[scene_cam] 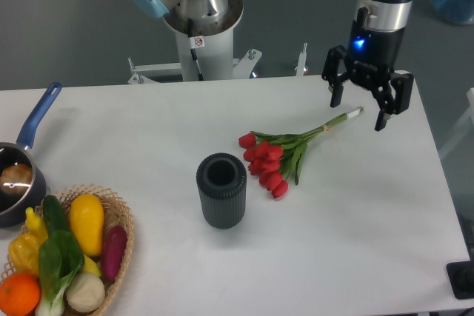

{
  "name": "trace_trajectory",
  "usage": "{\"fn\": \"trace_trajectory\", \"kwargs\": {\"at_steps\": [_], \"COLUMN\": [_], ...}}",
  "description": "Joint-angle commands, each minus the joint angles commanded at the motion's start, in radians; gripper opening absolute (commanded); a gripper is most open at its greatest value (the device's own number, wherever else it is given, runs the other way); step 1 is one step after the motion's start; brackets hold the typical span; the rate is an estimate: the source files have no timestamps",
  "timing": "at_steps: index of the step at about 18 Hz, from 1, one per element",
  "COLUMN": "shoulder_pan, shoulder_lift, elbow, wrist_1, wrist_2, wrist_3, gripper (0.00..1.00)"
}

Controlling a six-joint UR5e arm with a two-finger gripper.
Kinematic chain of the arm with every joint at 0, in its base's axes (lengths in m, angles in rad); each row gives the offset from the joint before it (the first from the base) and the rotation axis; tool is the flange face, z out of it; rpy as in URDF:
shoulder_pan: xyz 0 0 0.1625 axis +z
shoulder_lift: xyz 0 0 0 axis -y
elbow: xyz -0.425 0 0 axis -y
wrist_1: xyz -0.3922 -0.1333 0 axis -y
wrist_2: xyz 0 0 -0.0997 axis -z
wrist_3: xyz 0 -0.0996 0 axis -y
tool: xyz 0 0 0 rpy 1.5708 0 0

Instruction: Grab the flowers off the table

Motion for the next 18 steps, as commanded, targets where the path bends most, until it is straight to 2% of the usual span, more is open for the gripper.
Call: {"fn": "trace_trajectory", "kwargs": {"at_steps": [11, 14, 18], "shoulder_pan": [-0.009, -0.014, -0.015], "shoulder_lift": [-0.011, -0.011, -0.018], "elbow": [0.018, 0.017, 0.002], "wrist_1": [0.005, 0.006, 0.009], "wrist_2": [0.000, -0.008, -0.015], "wrist_3": [-0.017, -0.099, -0.094], "gripper": [1.00, 1.00, 1.00]}}
